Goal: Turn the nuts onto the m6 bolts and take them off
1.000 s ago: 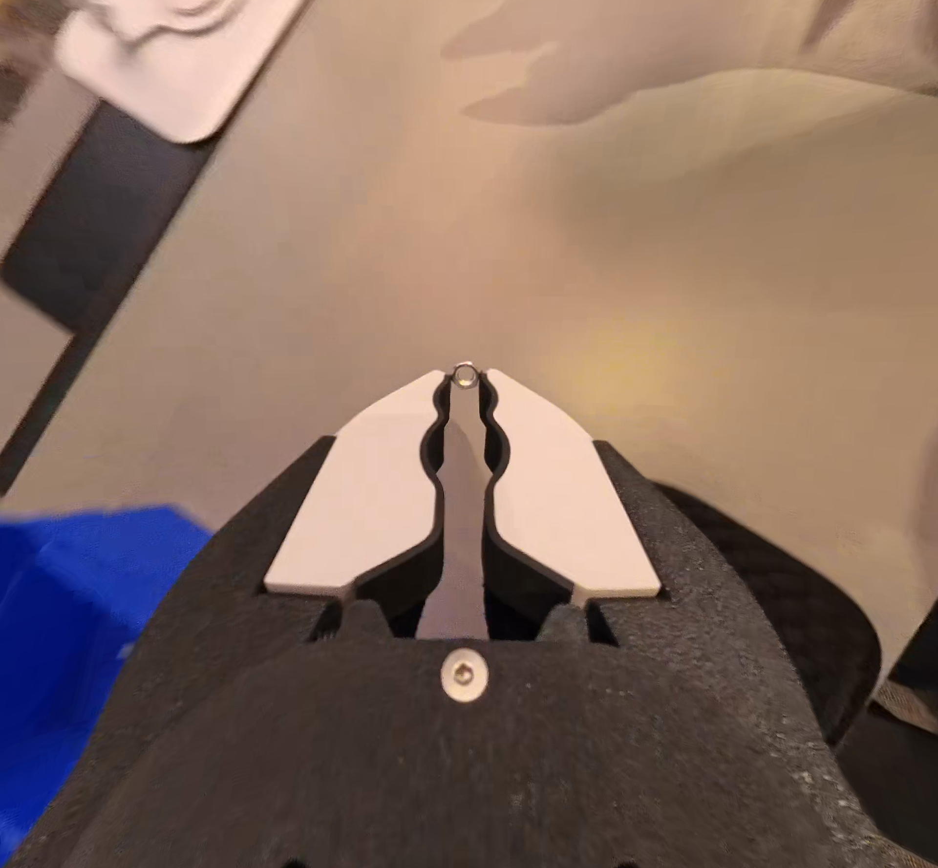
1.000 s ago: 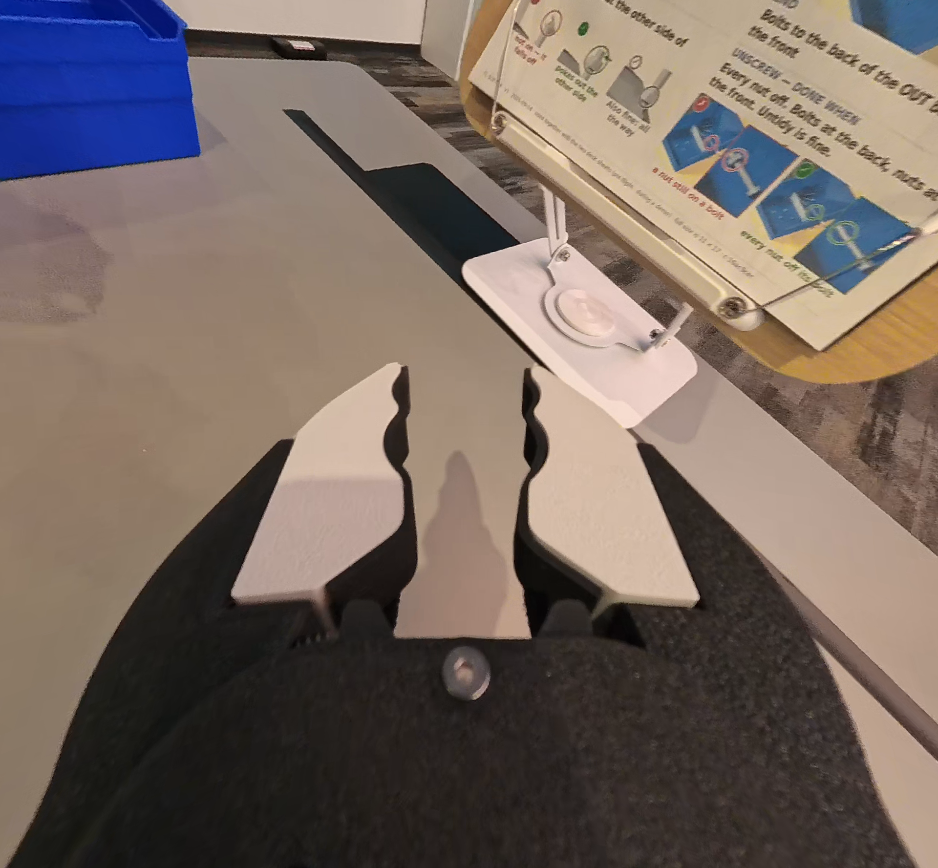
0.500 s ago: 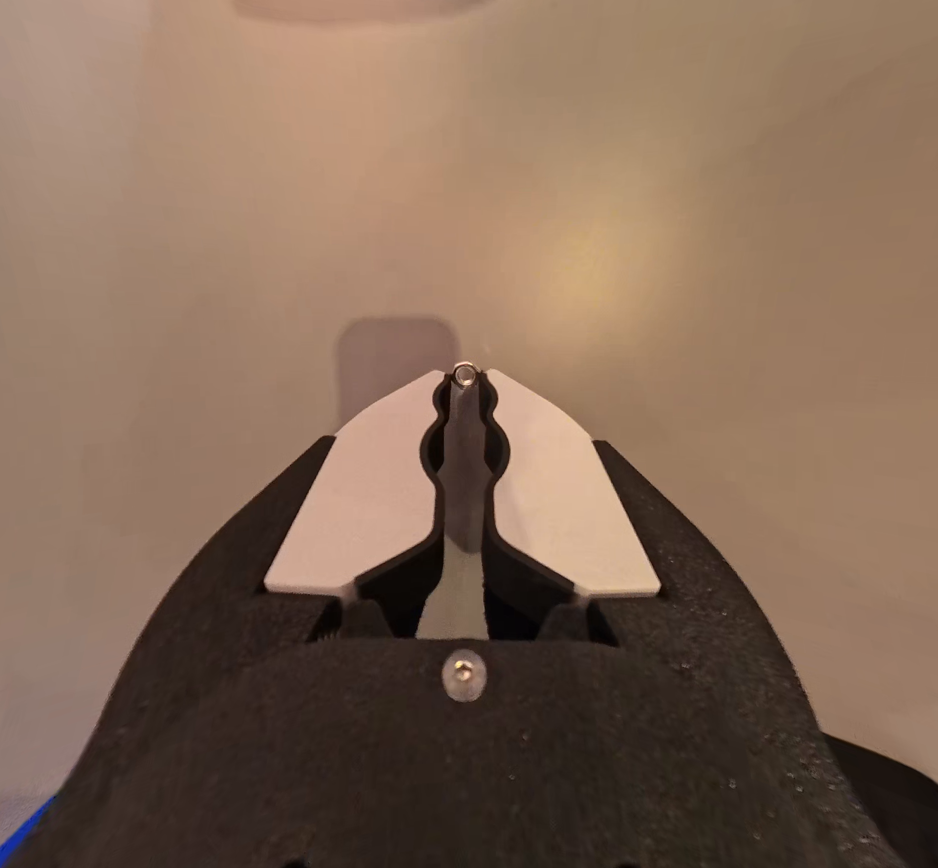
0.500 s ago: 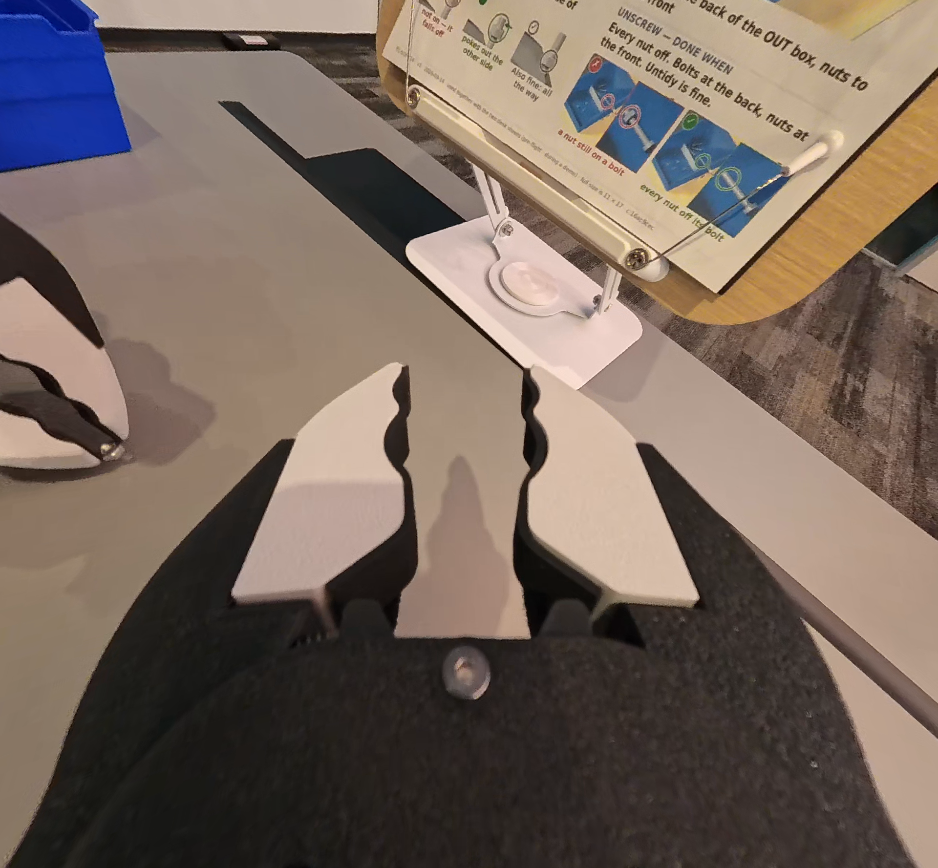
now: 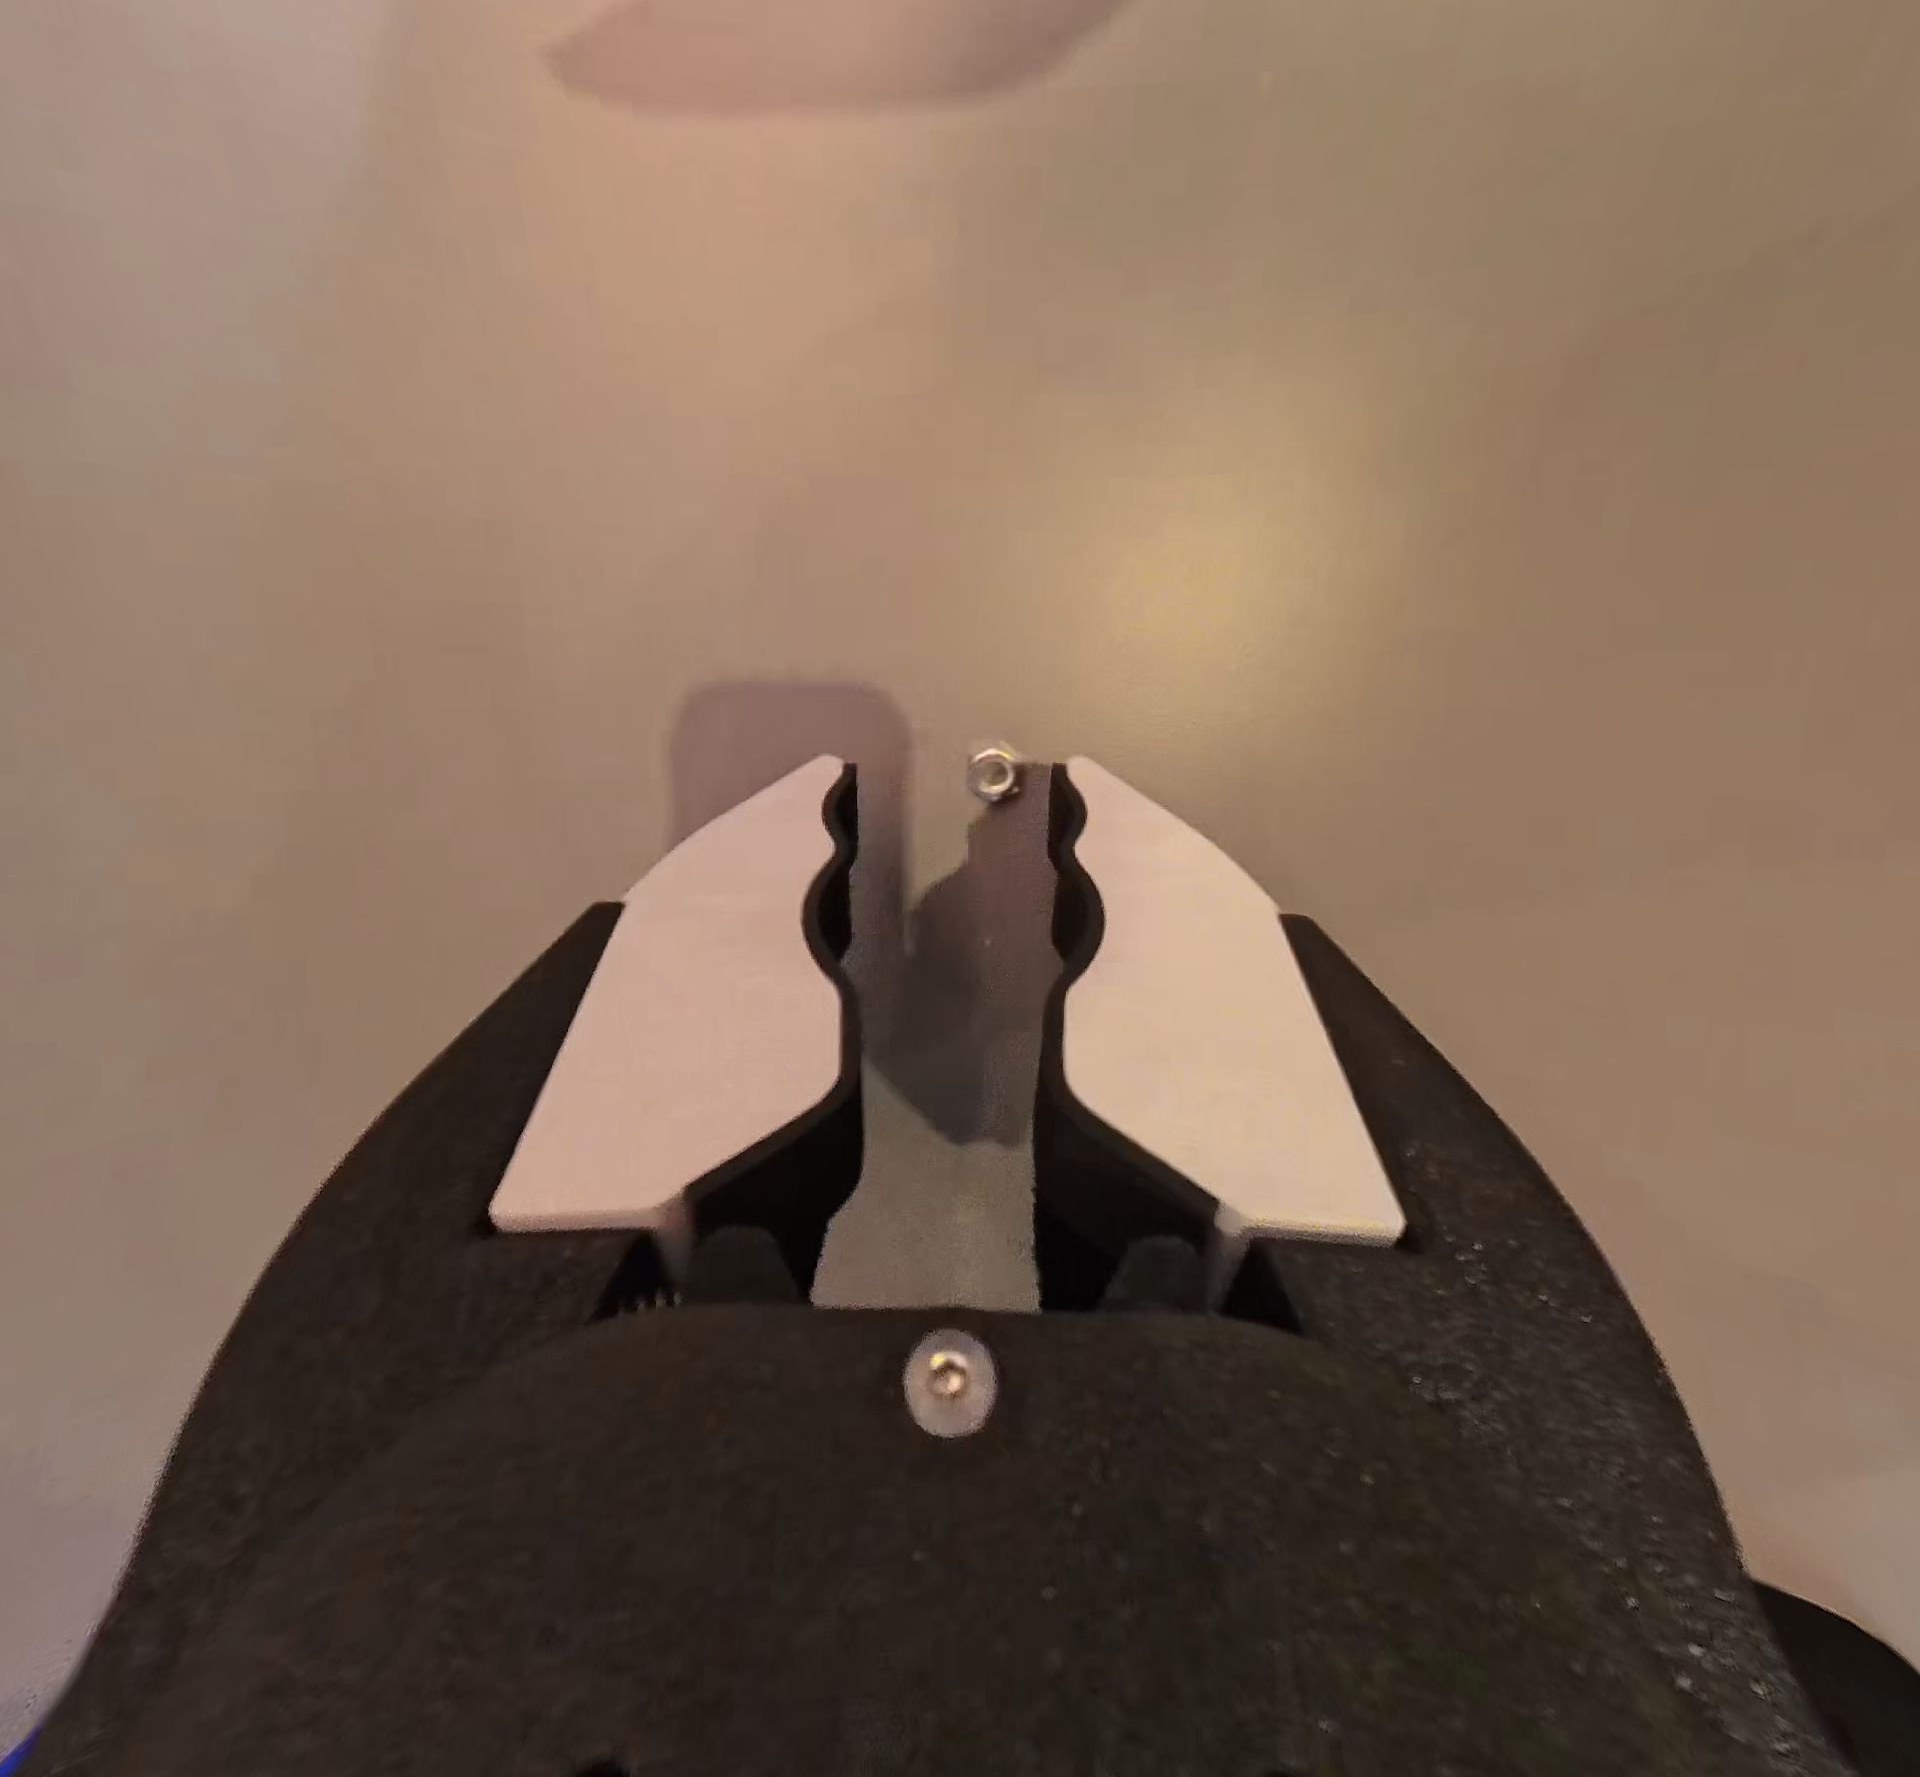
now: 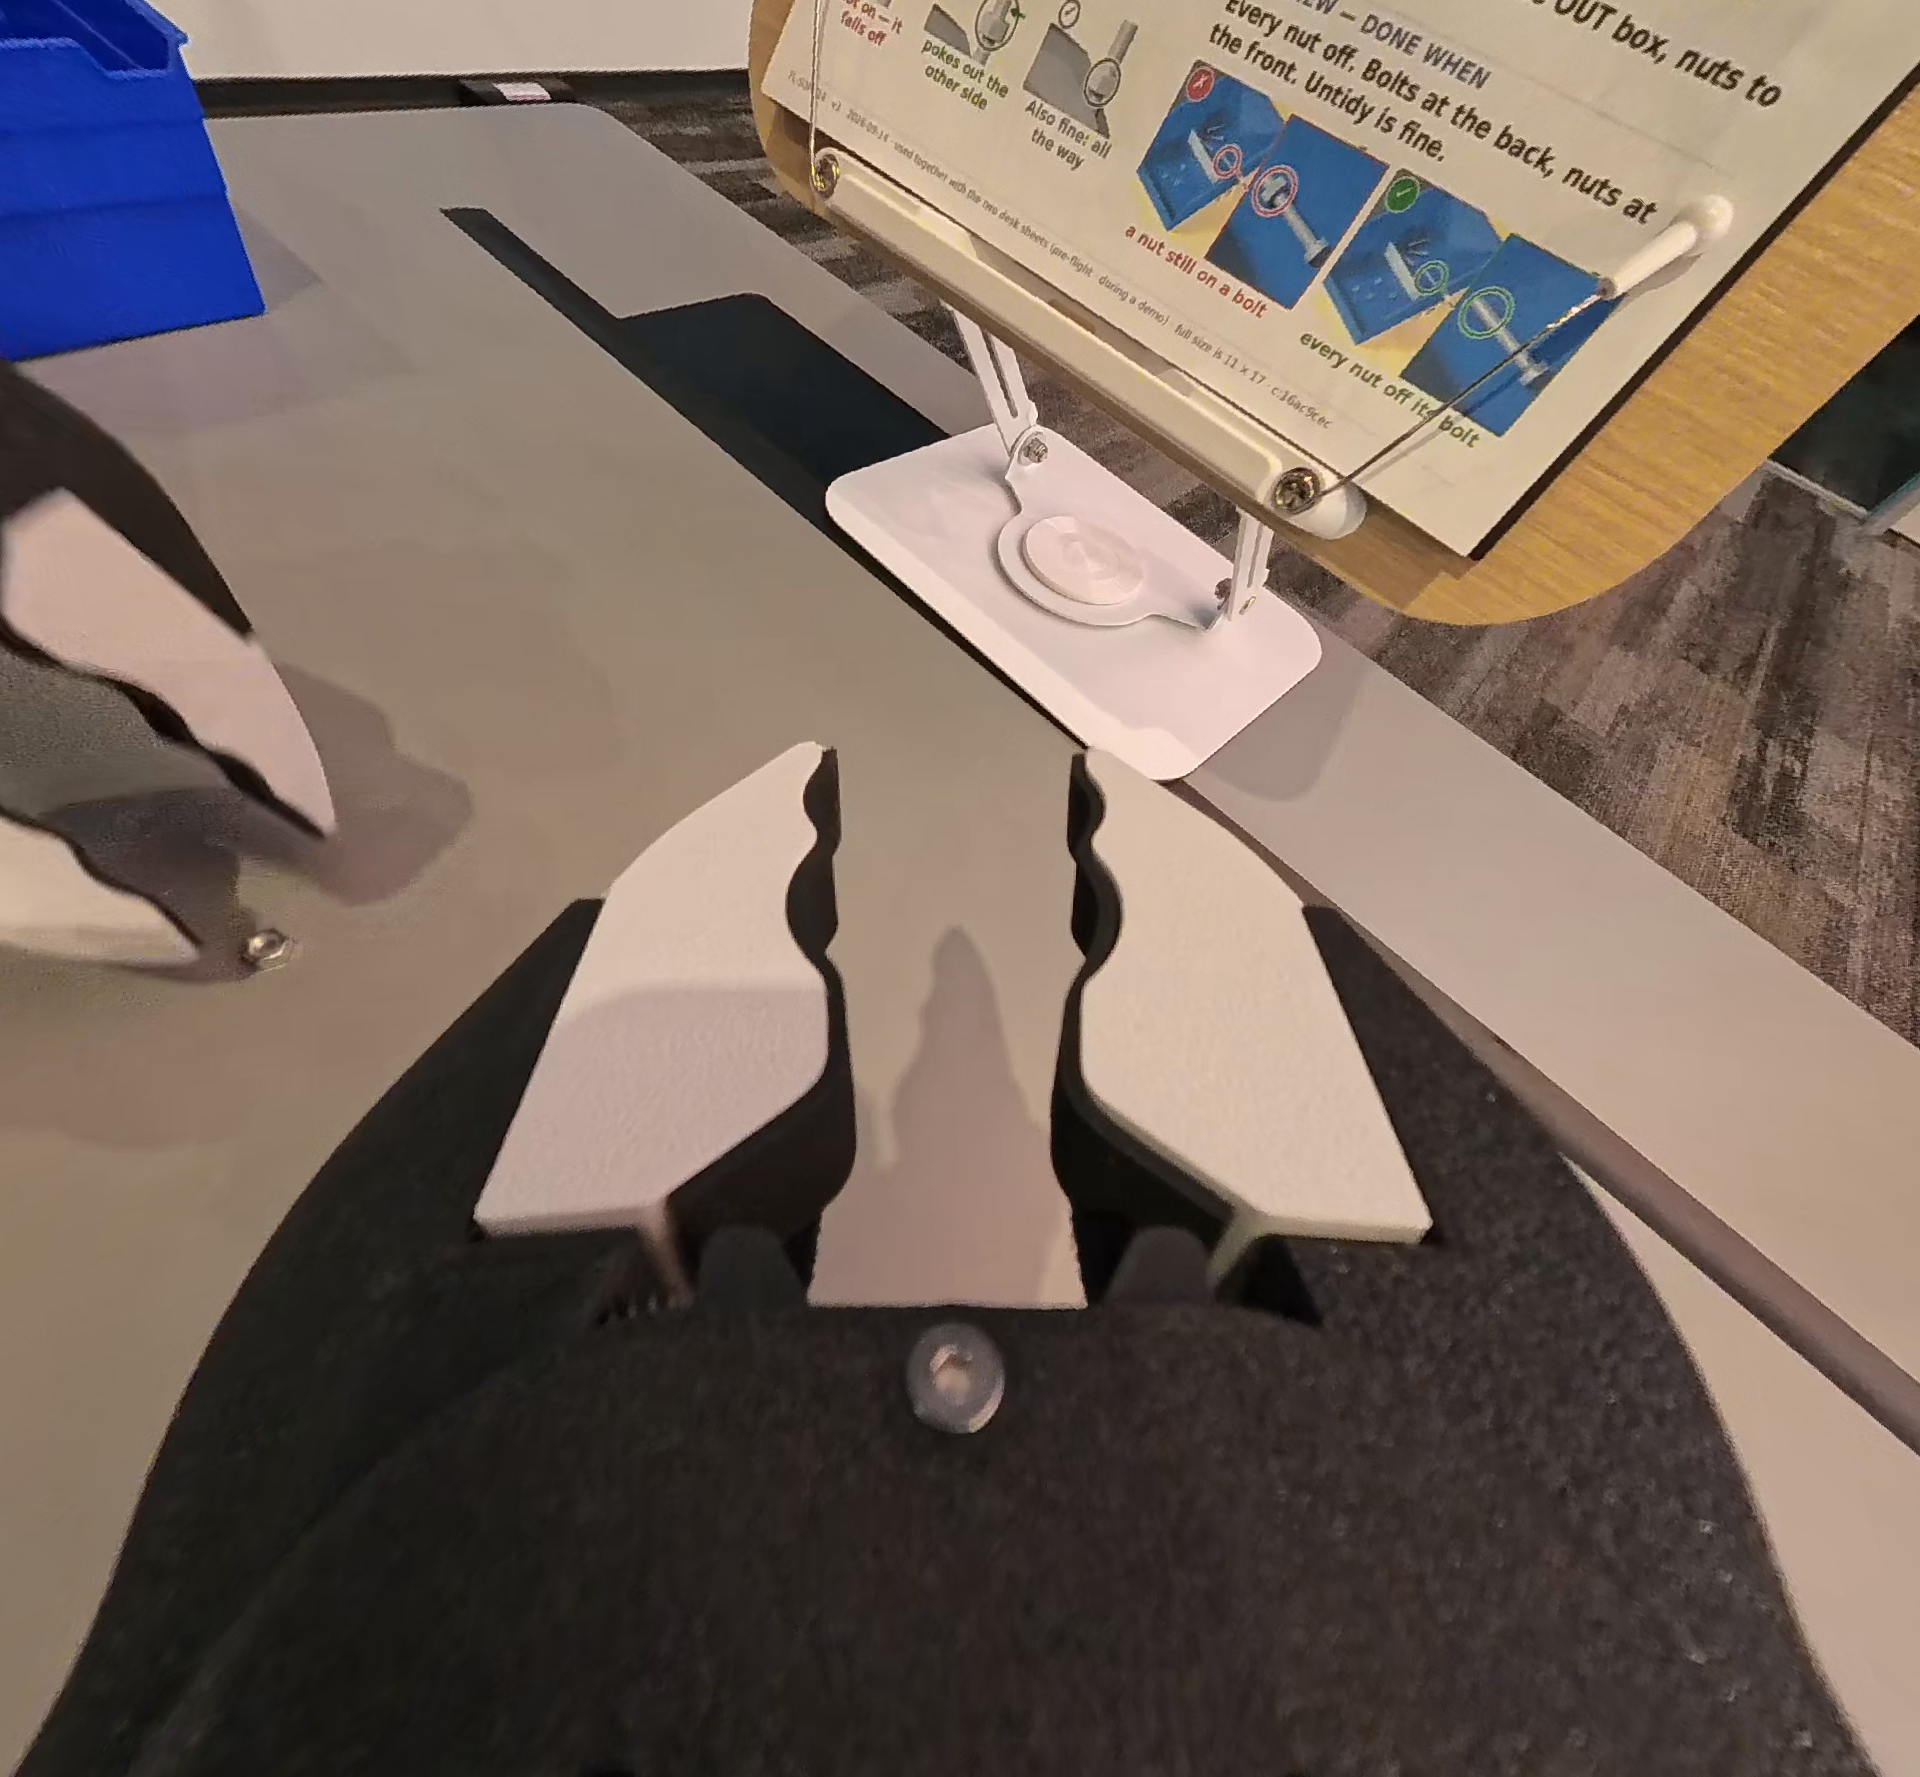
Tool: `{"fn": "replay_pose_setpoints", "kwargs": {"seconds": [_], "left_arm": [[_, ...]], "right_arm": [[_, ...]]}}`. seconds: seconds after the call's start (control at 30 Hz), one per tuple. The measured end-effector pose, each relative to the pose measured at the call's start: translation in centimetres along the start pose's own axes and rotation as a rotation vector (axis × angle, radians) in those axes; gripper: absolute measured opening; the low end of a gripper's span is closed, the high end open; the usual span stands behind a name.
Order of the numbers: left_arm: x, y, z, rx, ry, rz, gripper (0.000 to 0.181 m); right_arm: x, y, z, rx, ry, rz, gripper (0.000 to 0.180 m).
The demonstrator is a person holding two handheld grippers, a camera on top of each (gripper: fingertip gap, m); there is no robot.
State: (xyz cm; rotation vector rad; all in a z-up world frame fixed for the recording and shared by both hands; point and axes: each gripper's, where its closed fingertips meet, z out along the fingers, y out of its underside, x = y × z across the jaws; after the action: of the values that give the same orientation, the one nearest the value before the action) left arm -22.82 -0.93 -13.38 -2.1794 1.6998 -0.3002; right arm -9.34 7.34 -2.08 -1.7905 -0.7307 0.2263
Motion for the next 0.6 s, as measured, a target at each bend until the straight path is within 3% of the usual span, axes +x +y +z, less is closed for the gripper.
{"fn": "replay_pose_setpoints", "kwargs": {"seconds": [0.07, 0.17, 0.23, 0.33, 0.47, 0.6], "left_arm": [[-1.2, -0.6, -3.5, 0.083, -0.038, -0.039, 0.037], [-4.9, 0.9, -12.1, 0.182, -0.196, -0.094, 0.036], [-8.2, 4.7, -18.0, 0.161, -0.329, -0.173, 0.037], [-13.0, 13.8, -24.4, 0.006, -0.515, -0.291, 0.038], [-16.2, 24.7, -24.9, -0.184, -0.510, -0.503, 0.036], [-19.1, 29.5, -20.5, -0.196, -0.427, -0.773, 0.030]], "right_arm": [[0.1, 0.0, -0.2, 0.002, 0.004, -0.002, 0.041], [0.4, -0.1, -0.5, 0.007, 0.010, -0.001, 0.041], [0.7, -0.3, -0.7, 0.017, 0.008, 0.013, 0.041], [0.9, -0.6, -0.9, 0.035, -0.006, 0.041, 0.041], [1.5, -0.2, -0.8, 0.015, 0.023, 0.033, 0.041], [1.9, 0.9, -0.5, -0.047, 0.056, -0.008, 0.041]]}}
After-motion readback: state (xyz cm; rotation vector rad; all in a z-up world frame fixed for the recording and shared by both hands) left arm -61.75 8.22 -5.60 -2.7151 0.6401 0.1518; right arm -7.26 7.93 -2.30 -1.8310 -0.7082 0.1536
